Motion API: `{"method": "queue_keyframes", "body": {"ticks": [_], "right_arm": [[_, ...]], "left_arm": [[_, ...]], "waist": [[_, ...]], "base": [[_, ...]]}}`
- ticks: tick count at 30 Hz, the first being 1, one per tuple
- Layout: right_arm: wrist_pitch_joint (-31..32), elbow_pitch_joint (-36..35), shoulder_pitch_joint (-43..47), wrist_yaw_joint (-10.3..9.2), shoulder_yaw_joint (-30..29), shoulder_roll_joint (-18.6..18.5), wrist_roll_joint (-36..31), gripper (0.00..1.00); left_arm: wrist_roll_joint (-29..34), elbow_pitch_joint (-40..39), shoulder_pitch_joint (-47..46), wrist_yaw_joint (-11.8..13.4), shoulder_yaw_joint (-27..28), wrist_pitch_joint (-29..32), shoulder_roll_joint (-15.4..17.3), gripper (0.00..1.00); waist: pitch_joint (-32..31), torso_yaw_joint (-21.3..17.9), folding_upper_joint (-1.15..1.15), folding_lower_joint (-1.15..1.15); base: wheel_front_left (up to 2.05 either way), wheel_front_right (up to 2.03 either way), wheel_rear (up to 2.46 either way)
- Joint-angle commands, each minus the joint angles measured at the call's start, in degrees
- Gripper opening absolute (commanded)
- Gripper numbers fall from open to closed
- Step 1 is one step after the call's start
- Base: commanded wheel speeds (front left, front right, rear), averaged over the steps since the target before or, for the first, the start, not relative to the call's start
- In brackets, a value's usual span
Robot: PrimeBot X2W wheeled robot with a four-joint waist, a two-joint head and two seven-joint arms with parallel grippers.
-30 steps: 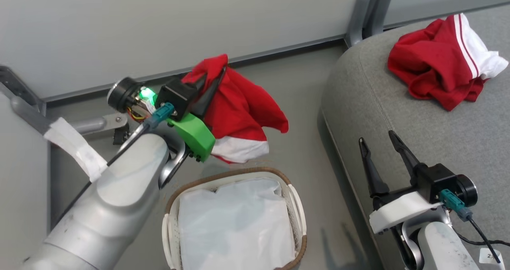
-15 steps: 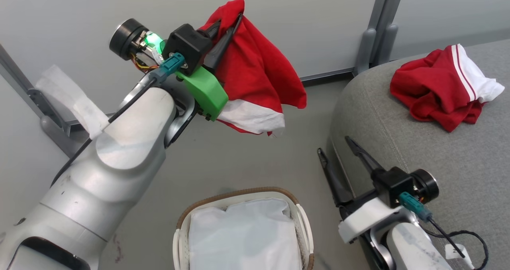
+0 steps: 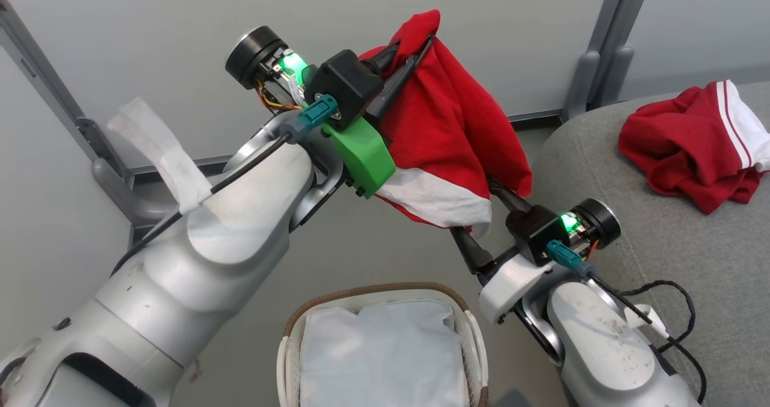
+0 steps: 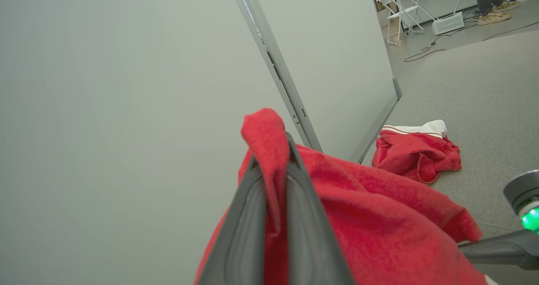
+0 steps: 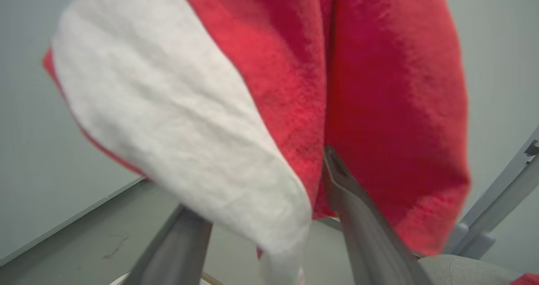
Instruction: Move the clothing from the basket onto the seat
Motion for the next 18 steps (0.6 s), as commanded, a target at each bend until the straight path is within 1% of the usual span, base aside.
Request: {"method": "queue_keyframes", "body": {"ticks": [1,2,3,5,14,18], "right_arm": [[-0.28,0.86,-1.32,-0.08,0.68,-0.18,0.32,1.0],[-0.28,1.11,-2.24,-0.08,0.9,-0.19,0.63,0.88],[-0.28,1.14,-2.86,-0.08,1.06,-0.19,0.98,0.39],[-0.28,0.79,-3.51,-0.08,1.3,-0.21,1.49,0.0],[-0.28,-2.15,-1.81,-0.08,1.01,-0.2,2.02,0.0],[-0.28,-3.36,-0.82,-0.08,0.55,-0.19,2.12,0.0]], "left_arm": [[-0.27,-0.37,-0.77,0.07,-0.25,-0.44,-0.15,0.0],[-0.37,-0.6,-0.56,0.07,-0.42,-0.47,-0.14,0.0],[-0.48,-0.75,-0.31,0.07,-0.58,-0.59,-0.09,0.0],[-0.75,-0.67,0.47,0.07,-0.66,-0.73,0.24,0.0],[-2.69,1.0,4.57,0.53,0.05,-1.56,1.86,0.0],[-3.79,1.47,6.5,0.49,0.66,-1.93,2.1,0.0]], "waist": [[0.05,0.45,0.0,0.0],[0.07,0.61,0.0,0.0],[0.09,0.73,0.0,0.0],[0.12,0.96,0.0,0.0],[0.15,1.04,0.0,0.0],[0.09,0.81,0.0,0.0]], "base": [[0.0,0.0,0.0],[0.0,0.0,0.0],[0.0,0.0,0.0],[0.0,0.0,0.0],[0.0,0.0,0.0],[0.0,0.0,0.0]]}}
